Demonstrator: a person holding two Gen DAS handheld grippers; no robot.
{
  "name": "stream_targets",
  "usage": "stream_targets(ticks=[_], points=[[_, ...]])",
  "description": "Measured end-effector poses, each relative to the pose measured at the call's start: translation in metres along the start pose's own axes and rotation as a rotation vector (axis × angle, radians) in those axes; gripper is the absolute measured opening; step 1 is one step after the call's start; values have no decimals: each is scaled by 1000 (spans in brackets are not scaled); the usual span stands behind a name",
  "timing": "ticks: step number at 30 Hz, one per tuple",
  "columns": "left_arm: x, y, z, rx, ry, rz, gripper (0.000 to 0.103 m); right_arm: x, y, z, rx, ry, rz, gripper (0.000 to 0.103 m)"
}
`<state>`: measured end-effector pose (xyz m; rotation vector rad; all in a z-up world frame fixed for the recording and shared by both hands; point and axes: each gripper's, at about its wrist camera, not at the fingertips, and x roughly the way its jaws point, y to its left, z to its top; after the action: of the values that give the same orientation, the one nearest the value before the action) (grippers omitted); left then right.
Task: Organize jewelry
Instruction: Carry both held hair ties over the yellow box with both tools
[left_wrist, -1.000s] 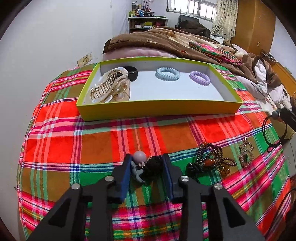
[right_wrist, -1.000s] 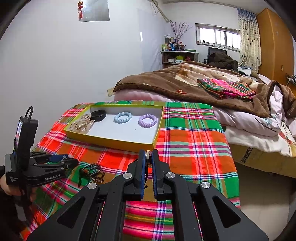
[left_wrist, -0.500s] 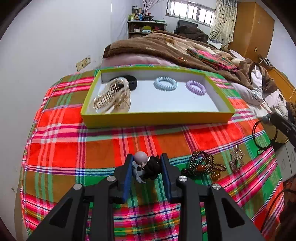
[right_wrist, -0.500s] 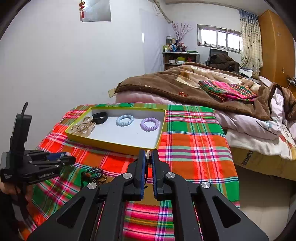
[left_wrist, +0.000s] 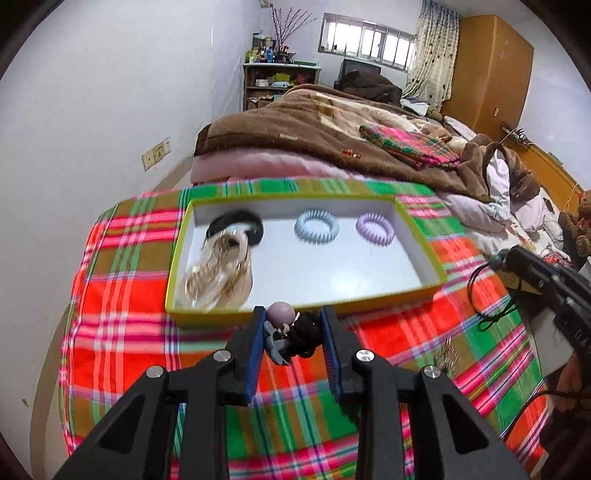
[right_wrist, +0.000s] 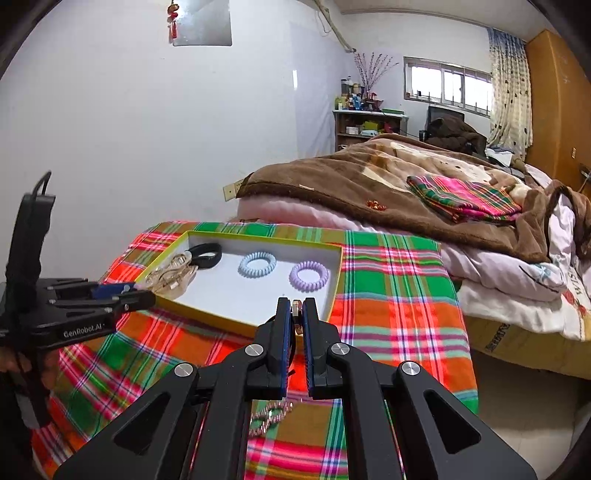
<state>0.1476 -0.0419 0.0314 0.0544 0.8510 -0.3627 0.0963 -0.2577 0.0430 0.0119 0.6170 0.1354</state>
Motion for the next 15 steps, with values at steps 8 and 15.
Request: stream_targets(ticks=[8, 15], points=[[16, 3, 32, -10, -6, -38, 30, 35, 1, 16, -7, 36, 15, 6], [41, 6, 57, -11, 9, -47, 30, 67, 1, 28, -1, 63, 26, 6]])
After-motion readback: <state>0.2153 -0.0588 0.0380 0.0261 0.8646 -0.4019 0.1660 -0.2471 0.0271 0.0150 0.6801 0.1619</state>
